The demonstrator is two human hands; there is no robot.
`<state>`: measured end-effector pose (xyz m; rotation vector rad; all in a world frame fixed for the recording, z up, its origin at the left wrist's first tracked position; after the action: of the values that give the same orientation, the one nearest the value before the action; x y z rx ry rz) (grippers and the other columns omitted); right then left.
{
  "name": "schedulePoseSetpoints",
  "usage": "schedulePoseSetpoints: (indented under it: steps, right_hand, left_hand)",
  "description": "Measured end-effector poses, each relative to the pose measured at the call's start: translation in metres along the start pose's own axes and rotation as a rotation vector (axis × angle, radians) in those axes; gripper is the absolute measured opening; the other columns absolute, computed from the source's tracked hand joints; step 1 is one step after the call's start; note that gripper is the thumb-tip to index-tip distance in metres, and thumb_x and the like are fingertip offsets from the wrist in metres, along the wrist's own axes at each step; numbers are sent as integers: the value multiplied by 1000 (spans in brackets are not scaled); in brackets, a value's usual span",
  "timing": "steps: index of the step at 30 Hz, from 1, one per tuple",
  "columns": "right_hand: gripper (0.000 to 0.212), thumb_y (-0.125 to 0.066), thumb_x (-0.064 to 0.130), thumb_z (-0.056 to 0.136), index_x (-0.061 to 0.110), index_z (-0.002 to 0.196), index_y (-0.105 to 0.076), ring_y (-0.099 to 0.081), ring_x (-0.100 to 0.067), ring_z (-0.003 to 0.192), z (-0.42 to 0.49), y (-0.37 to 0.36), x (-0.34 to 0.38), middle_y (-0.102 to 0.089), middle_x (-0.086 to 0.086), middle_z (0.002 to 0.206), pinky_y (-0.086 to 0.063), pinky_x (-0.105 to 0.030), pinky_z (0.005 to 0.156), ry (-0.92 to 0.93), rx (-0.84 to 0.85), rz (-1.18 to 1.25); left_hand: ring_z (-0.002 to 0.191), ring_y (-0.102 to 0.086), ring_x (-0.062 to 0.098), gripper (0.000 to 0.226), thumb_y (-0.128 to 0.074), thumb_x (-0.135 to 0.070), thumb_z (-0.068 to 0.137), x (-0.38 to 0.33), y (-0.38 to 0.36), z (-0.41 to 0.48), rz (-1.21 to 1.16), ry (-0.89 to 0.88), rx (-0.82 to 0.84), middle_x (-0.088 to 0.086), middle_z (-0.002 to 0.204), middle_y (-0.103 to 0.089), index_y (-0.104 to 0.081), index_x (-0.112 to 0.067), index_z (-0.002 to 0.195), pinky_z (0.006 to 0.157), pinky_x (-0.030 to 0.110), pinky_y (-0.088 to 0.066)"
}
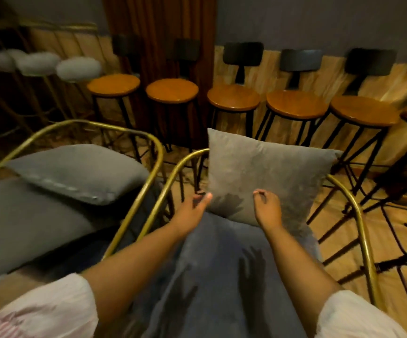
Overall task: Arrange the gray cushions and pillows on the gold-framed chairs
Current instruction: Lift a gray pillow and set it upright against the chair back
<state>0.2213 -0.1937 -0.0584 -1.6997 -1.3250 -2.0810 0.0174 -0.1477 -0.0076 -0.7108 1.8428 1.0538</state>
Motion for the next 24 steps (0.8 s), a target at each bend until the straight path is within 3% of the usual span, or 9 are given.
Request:
schedulePoseSetpoints:
  steps: [4,7,9,11,14,16,20,24]
  right_hand:
    - [26,-57,16,91,-2,106,-68,-59,-38,110,-67,-43,48,-65,-26,113,-42,-36,96,109,207,9]
    - [27,-50,13,94,-3,106,-68,-59,-39,109,-110,-74,81,-66,-27,113,-43,-36,92,154,365,15]
    - [29,-49,16,95,-3,106,-68,-59,-39,108,-136,-97,103,-67,-27,111,-44,-37,90,168,435,2]
    - [32,-49,22,96,0,110,-67,-58,-37,111,-156,-122,124,-66,-24,115,-43,-34,88,156,491,-9]
    - [34,-49,24,96,2,117,-65,-57,-31,116,-178,-170,165,-65,-19,120,-40,-27,85,211,549,-11]
    - [35,-49,24,97,0,118,-63,-55,-30,119,-184,-204,187,-63,-19,124,-40,-28,91,229,569,3]
    - [39,-52,27,95,-1,120,-62,-54,-32,122,-186,-286,222,-61,-20,128,-39,-33,99,161,557,59]
    - [49,-51,34,93,-2,127,-55,-48,-34,127,-190,-355,243,-53,-20,137,-37,-36,104,4,553,84]
  left_hand:
    - [95,-58,18,36,-50,-42,93,26,57,-64,64,41,-92,3,94,-60,-56,-10,107,75,26,-41]
    - [108,-58,23,46,-51,-49,90,44,114,-90,131,123,-161,4,105,-59,-54,-11,117,85,25,-40]
    - [113,-59,23,69,-53,-57,84,53,154,-104,109,160,-171,7,114,-61,-46,-6,130,96,29,-44]
    - [113,-60,23,81,-56,-63,79,60,194,-114,116,166,-189,7,117,-62,-45,-4,133,95,31,-46]
    - [112,-54,21,54,-51,-42,93,73,256,-123,219,151,-186,8,119,-56,-49,-3,130,82,19,-34]
    - [109,-52,23,45,-45,-31,98,85,297,-125,293,130,-178,9,118,-55,-49,-2,132,80,21,-33]
    - [135,-40,30,47,-40,-27,100,112,392,-118,360,87,-221,14,148,-41,-37,-6,142,107,34,-32]
    - [139,-37,30,53,-40,-34,99,131,469,-96,350,92,-250,13,152,-37,-33,-9,145,110,37,-30]
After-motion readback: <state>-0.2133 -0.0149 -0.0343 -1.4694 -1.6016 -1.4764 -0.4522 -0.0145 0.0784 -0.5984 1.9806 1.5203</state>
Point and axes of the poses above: each hand's wrist, its own z-axis towards the middle knuckle, its own y-axis out of the back of the hand, x = y × z, the point moved 1 cm from there along z, towards the middle knuckle
